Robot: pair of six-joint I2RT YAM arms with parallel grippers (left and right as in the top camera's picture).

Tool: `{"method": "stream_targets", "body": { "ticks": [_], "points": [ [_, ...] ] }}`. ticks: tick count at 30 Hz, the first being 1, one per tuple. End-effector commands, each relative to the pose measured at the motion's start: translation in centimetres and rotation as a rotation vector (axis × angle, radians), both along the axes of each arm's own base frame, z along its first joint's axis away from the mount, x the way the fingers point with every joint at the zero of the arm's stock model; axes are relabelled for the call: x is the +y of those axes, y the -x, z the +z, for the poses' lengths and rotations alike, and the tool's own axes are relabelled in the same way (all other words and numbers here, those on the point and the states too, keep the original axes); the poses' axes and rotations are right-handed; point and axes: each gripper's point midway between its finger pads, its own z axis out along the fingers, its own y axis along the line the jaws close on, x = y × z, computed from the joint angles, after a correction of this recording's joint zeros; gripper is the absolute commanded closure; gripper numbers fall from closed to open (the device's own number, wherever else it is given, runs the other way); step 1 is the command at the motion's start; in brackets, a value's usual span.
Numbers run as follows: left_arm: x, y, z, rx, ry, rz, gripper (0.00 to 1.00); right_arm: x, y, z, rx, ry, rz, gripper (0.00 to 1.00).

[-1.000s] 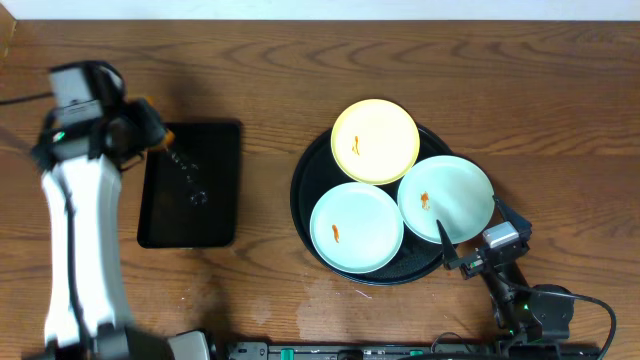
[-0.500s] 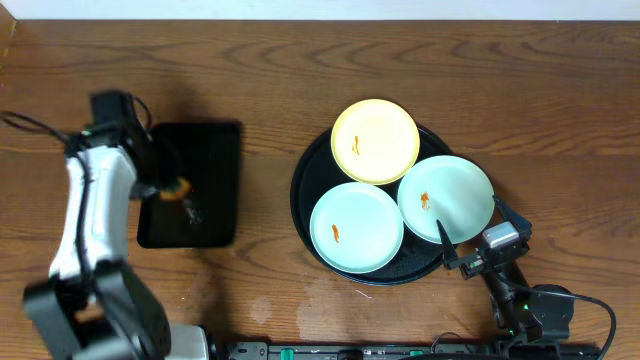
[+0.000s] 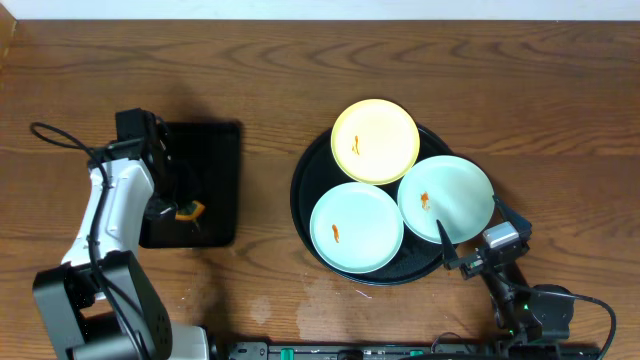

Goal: Clean dirty plates on tray and stack at the side
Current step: 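Lift the sponge with the left gripper and move it over the left green plate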

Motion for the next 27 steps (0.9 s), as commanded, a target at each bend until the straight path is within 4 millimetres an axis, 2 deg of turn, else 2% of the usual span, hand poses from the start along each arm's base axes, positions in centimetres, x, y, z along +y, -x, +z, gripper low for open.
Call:
{"method": "stream_targets", "body": {
  "ticks": [1,5,7,9,11,16,19,23,27],
  "points": [
    [1.1,-3.5,9.5,-0.241,-0.066,0.008,0.93,-0.1,0.0,-0.2,0.001,0.006,-0.002,0.01],
    [1.0,-3.3,18.0,-0.451,-0.116,0.007,0.93,-0.1,0.0,-0.2,0.001,0.006,-0.002,0.01],
    [0.8,-2.5,20.0,-0.517,-0.131,0.008,0.92,-0.1,0.0,-0.2,0.001,0.006,-0.002,0.01],
    [-0.1,-1.6,20.3,-0.534,-0.105,-0.009,0.93,-0.1,0.0,-0.2,0.001,0.006,-0.002,0.01],
    [-1.7,-1.0,18.9,-0.502,-0.036,-0.044,0.93,-0.1,0.0,-0.2,0.001,0.006,-0.002,0.01],
    [-9.7,1.0,12.5,-0.342,0.309,-0.207,0.93,-0.1,0.0,-0.2,0.001,0.006,-0.002,0.01],
    [-14.3,2.1,8.5,-0.257,0.425,-0.326,0.93,-0.1,0.0,-0.2,0.001,0.006,-0.002,0.01],
    [-17.8,2.4,5.9,-0.211,0.432,-0.451,0.93,-0.1,0.0,-0.2,0.001,0.006,-0.002,0.01],
    [-18.9,1.7,4.5,-0.223,0.289,-0.536,0.93,-0.1,0.0,-0.2,0.001,0.006,-0.002,0.01]
  ]
}}
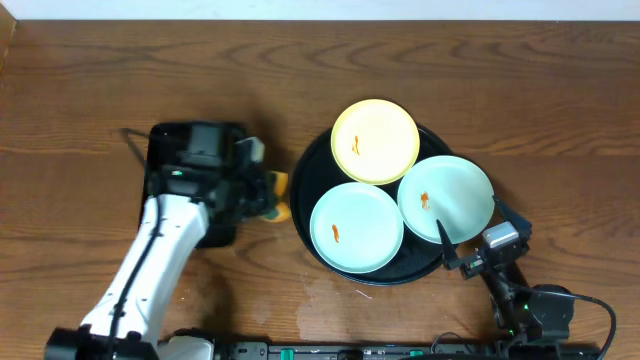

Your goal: Clean dirty plates on tray and stack at the side

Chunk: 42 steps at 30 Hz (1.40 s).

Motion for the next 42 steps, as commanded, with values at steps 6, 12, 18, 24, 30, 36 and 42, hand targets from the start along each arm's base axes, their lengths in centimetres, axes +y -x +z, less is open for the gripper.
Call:
{"method": "stream_targets", "body": {
  "ticks": [6,12,18,24,30,36,42],
  "points": [
    [-2.2,-0.2,-2.4,-0.025,-0.216,-0.014,0.93,-0.1,0.0,-0.1,0.0,0.006,-0.002,0.01],
    [-7.6,-0.4,-4.4,-0.044,-0.174,-0.074,0.93,-0.1,0.0,-0.1,0.0,0.006,-0.002,0.01],
    [-10.9,0.3,-6.3,-0.017,-0.154,-0.087,0.93,-0.1,0.0,-0.1,0.0,0.006,-0.002,0.01],
    [-11.5,1.0,-7.3,0.03,-0.15,-0.072,0.92,-0.1,0.0,-0.1,0.0,0.005,-0.002,0.01],
    [-13.0,1.9,-6.7,0.058,-0.067,-0.136,0.76,2.9,1.5,0.6,-0.004,-0.056,0.193,0.01],
    [-14.8,1.6,-3.4,-0.023,0.021,-0.247,0.61,4.7,3.1,3.6,-0.099,-0.109,0.331,0.01],
    [-12.3,-0.1,2.5,-0.165,0.075,-0.176,0.32,5.4,4.2,6.9,-0.136,-0.158,0.39,0.01]
  ]
}}
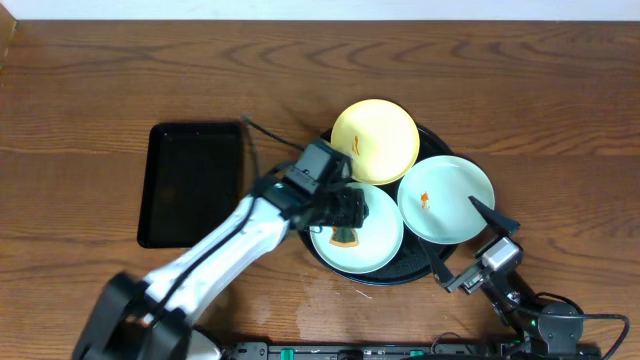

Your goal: Clean dirty plates on tray and stack at the side

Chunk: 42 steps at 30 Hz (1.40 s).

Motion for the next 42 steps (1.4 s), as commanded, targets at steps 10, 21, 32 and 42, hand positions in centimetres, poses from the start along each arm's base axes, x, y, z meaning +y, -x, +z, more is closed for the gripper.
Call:
{"method": "stream_targets", "body": {
  "ticks": [10,21,32,42],
  "points": [
    [19.7,-2.9,9.5,-0.157,-0.089,0.586,0.31,2.0,-1.7,8.2,0.346,0.173,0.171,0.01],
    [24.5,-0.6,8.6,-0.061,-0.131,0.754,0.25,4.3,-8.5,9.7,0.692,-0.076,0.251,0.31],
    [24.5,-0.5,8.5,-0.056,-0.132,0.753,0.23,9.8,-12.5,-1.1,1.156,0.301,-0.181,0.01],
    [24.5,-0.2,8.3,-0.041,-0.137,0.752,0.23,12.9,-14.5,-8.0,1.236,0.423,-0.271,0.37]
  ]
}}
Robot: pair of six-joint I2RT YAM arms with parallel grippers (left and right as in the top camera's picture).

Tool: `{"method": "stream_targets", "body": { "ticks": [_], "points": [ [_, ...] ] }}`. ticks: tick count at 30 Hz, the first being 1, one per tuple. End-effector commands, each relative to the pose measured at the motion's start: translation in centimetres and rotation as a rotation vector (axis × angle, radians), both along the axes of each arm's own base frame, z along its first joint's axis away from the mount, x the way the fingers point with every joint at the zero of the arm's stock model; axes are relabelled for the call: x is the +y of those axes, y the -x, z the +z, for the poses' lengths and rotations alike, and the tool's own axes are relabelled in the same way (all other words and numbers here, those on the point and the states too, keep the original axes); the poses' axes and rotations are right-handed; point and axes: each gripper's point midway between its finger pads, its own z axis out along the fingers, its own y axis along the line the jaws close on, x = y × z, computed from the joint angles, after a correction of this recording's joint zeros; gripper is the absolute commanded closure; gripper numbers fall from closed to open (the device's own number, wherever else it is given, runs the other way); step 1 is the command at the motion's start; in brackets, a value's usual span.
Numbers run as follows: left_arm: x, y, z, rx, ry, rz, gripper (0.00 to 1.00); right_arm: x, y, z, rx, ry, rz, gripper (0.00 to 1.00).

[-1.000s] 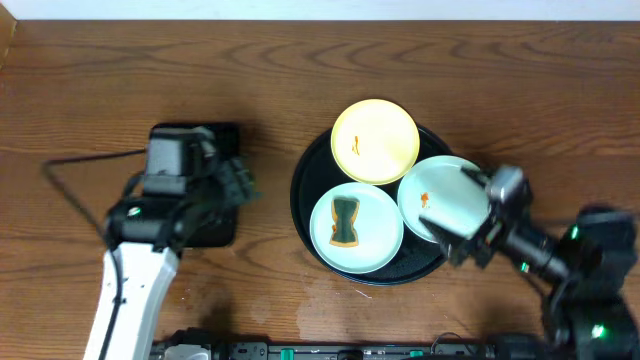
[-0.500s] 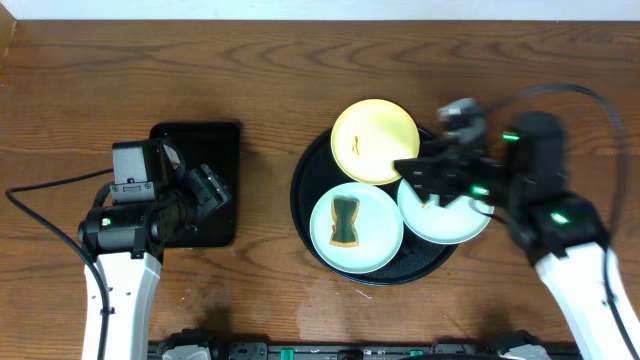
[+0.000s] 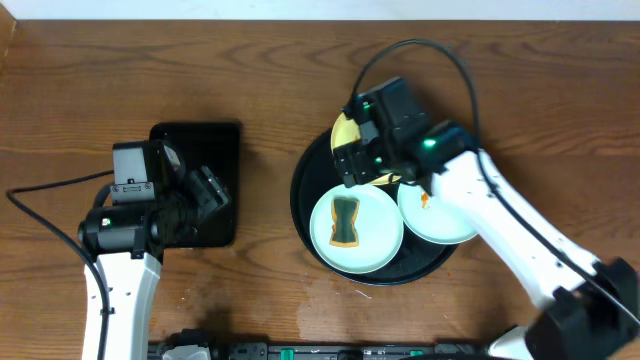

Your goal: Clean dirty plates on tray and stack at the side

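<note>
A round black tray (image 3: 299, 200) holds three plates. The front pale plate (image 3: 380, 240) has a yellow-green sponge (image 3: 346, 222) lying on its middle. My right arm covers most of the yellow plate (image 3: 343, 131) and part of the right pale plate (image 3: 445, 222), which shows an orange smear. The right gripper (image 3: 347, 165) hangs over the yellow plate's left edge, just behind the sponge, and its fingers look open and empty. Off to the left, my left gripper (image 3: 210, 190) is open with nothing in it, over the small tray.
A small rectangular black tray (image 3: 195, 145) lies on the wooden table at the left, partly under my left arm. The right arm's cable loops above the round tray toward the far edge.
My left arm has gone from the front pale plate back to the small black tray, leaving the sponge on that plate. The right arm has come from the near right edge to over the round tray.
My left gripper was at the small black tray with the sponge. It then held the sponge between the two trays, and later pressed it on the front pale plate. Now the sponge lies there alone, the left arm has withdrawn, and the right arm hovers by it.
</note>
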Motion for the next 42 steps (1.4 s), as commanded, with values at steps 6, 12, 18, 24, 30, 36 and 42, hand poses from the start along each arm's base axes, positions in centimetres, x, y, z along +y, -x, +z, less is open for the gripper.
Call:
{"method": "stream_targets", "body": {
  "ticks": [6,12,18,24,30,36,42],
  "points": [
    [0.2,0.0,0.2,-0.007,-0.013,-0.005,0.23,-1.4,-0.1,-7.0,0.156,0.166,-0.129,0.49],
    [0.2,0.0,0.2,-0.006,-0.013,-0.005,0.23,-2.6,1.5,-12.6,0.296,0.286,-0.123,0.5],
    [0.2,-0.1,0.2,-0.007,-0.013,-0.005,0.23,-3.6,1.9,-13.0,0.299,0.351,-0.081,0.46],
    [0.2,-0.1,0.3,-0.01,-0.013,-0.005,0.23,-1.7,1.6,-9.8,0.27,0.255,-0.007,0.39],
    [0.2,-0.1,0.3,-0.01,-0.013,-0.006,0.23,-4.5,0.4,-7.7,0.186,0.36,0.012,0.47],
    [0.2,-0.1,0.3,-0.01,-0.013,-0.005,0.23,-5.8,2.2,-10.9,0.286,0.36,0.115,0.49],
    [0.2,-0.1,0.3,-0.01,-0.013,-0.005,0.23,-5.6,2.9,-11.5,0.313,0.351,0.125,0.6]
  ]
}}
